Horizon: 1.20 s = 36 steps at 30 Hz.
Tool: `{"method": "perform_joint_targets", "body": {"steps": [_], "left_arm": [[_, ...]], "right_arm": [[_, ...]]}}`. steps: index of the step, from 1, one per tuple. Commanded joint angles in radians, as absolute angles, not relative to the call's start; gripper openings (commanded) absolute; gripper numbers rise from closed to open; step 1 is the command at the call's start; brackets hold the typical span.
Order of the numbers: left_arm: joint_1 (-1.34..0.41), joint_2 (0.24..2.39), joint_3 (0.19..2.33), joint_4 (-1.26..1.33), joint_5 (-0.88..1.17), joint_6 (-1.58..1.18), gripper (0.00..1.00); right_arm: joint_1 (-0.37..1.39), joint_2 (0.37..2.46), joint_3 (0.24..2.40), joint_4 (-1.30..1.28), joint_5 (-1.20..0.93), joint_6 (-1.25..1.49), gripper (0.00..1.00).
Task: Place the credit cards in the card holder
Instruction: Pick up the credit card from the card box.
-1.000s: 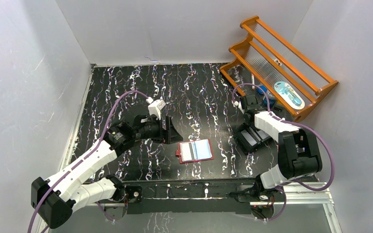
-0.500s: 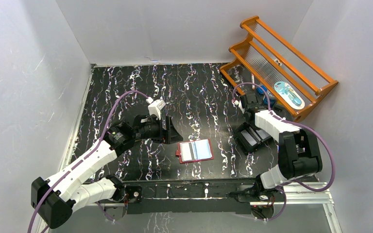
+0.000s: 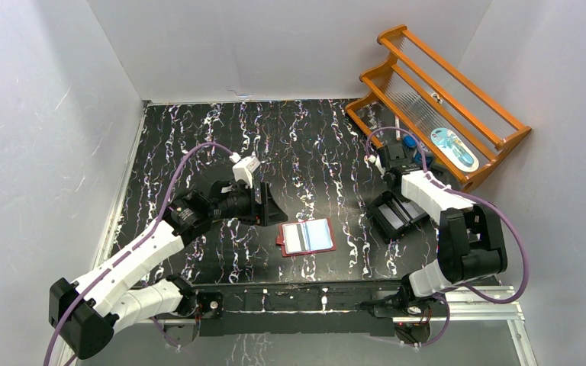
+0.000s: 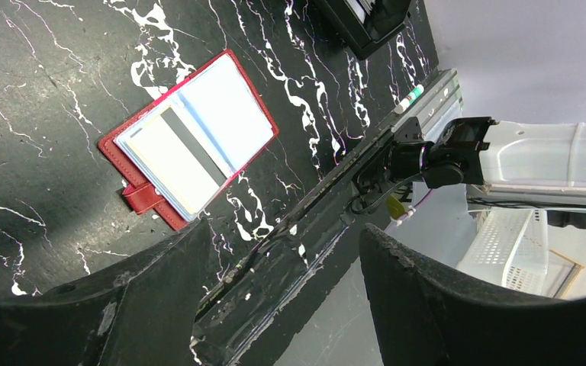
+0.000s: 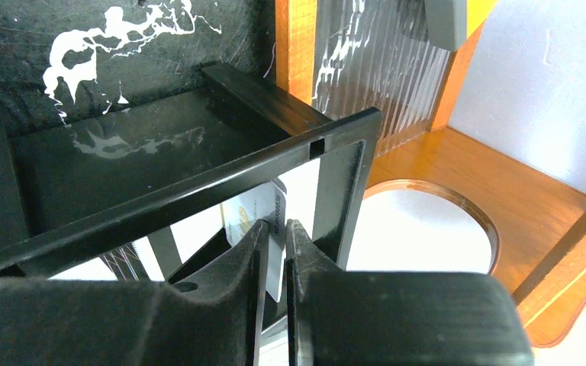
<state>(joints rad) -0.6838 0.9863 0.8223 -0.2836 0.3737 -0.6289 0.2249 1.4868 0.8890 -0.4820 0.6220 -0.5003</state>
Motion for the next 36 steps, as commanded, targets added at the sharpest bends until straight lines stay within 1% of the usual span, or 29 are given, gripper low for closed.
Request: {"method": "perform_joint_targets", "body": {"steps": [1, 5, 8, 11, 16, 20, 24, 28, 31, 34, 36], "left_arm": [[-0.684, 0.966, 0.809, -0.268, 0.380, -0.627, 0.70], [-0.684, 0.965, 0.807, -0.268, 0.379, -0.628, 0.70], [-0.684, 0.963, 0.805, -0.269, 0.380, -0.631, 0.70], [-0.684, 0.962, 0.801, -0.267, 0.379, -0.631, 0.70], [-0.684, 0.961, 0.797, -0.273, 0.380, -0.635, 0.70], [-0.684, 0.965, 0.803, -0.279, 0.395, -0.652, 0.70], [-0.684, 0.970, 0.811, -0.281, 0.397, -0.675, 0.70], [-0.684, 0.948, 0.821, -0.278, 0.370, -0.699, 0.70], [-0.684, 0.935, 0.840, -0.297, 0.342, -0.707, 0.70], [-0.684, 0.946, 0.862, -0.317, 0.325, -0.727, 0.70], [-0.684, 0.949, 0.864, -0.302, 0.325, -0.755, 0.68]], "right_arm": [[0.215, 1.446, 0.955, -0.493, 0.677, -0.500, 0.20], [0.215, 1.442, 0.960, -0.517, 0.666, -0.494, 0.17], [0.214, 1.441, 0.972, -0.548, 0.651, -0.480, 0.14], [0.214, 1.445, 1.001, -0.603, 0.627, -0.454, 0.06], [0.214, 1.438, 1.046, -0.716, 0.551, -0.395, 0.00], [0.215, 1.416, 1.099, -0.797, 0.532, -0.364, 0.00], [0.215, 1.399, 1.205, -0.876, 0.489, -0.311, 0.00], [0.215, 1.386, 1.345, -0.933, 0.384, -0.255, 0.00], [0.214, 1.391, 1.446, -0.940, 0.310, -0.154, 0.00], [0.215, 1.409, 1.518, -0.931, 0.147, -0.040, 0.00], [0.215, 1.421, 1.535, -0.908, -0.002, 0.083, 0.00]]}}
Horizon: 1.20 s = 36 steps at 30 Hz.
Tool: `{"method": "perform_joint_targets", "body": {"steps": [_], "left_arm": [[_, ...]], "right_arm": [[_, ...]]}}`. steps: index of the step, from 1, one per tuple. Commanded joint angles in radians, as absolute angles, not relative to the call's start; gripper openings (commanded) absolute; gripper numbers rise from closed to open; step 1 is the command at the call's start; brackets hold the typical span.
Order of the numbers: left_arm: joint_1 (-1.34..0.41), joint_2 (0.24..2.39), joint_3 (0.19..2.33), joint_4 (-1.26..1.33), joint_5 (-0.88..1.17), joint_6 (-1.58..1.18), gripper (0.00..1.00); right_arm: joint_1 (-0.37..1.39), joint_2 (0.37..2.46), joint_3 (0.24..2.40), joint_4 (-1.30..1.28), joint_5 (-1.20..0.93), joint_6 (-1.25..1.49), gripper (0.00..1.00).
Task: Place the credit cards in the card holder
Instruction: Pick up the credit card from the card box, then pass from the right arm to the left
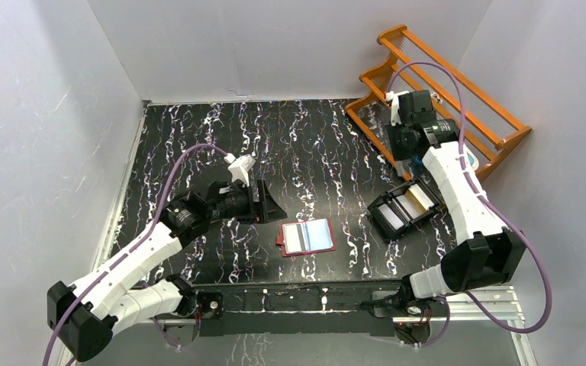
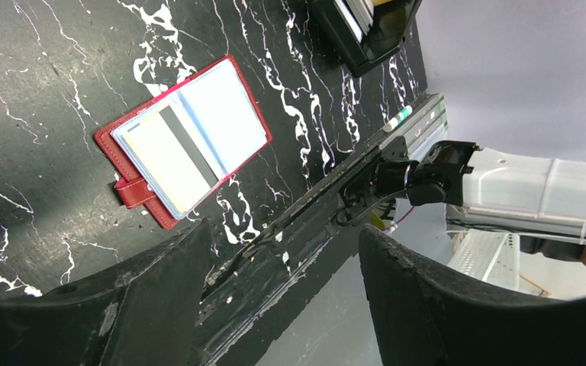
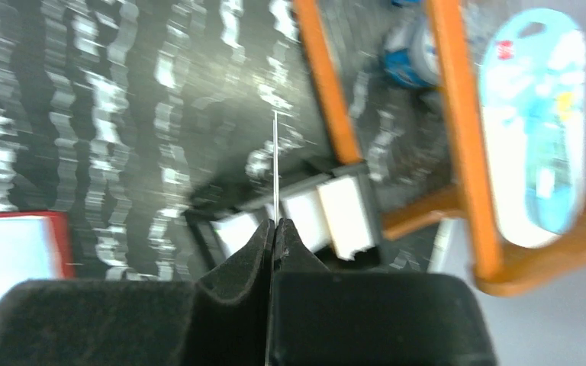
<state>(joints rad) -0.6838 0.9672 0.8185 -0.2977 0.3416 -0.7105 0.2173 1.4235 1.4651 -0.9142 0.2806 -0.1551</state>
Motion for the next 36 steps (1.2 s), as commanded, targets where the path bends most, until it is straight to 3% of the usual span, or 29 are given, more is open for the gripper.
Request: {"method": "perform_joint_targets", "body": {"steps": [1, 5, 8, 15, 23, 32, 36], "left_arm": [[-0.684, 0.950, 0.862, -0.291, 0.326, -0.770, 0.68], [-0.684, 0.944, 0.859, -0.225, 0.346, -0.827, 0.66], [-0.684, 0.942, 0.864, -0.183, 0.360, -0.858, 0.66], [-0.684, 0.941, 0.877, -0.102, 0.347, -0.915, 0.62], [-0.684, 1.041, 0.879, 0.119, 0.453, -0.979, 0.63], [-0.684, 1.104, 0.890, 0.281, 0.555, -1.021, 0.64], [-0.684, 1.113, 0.874, 0.338, 0.600, -1.030, 0.51]], "right_arm": [[0.215, 1.425, 1.531, -0.891, -0.101, 0.116, 0.00], [0.216, 1.395, 1.430, -0.742, -0.412, 0.291, 0.00], [0.216, 1.317, 1.232, -0.466, -0.685, 0.444, 0.00], [0.222, 1.162, 0.948, 0.070, -0.954, 0.792, 0.00], [0.250, 1.106, 0.860, 0.301, -1.050, 0.983, 0.00], [0.292, 1.083, 0.818, 0.324, -1.071, 1.007, 0.00], [0.303, 1.080, 0.801, 0.351, -1.074, 1.027, 0.00]]}}
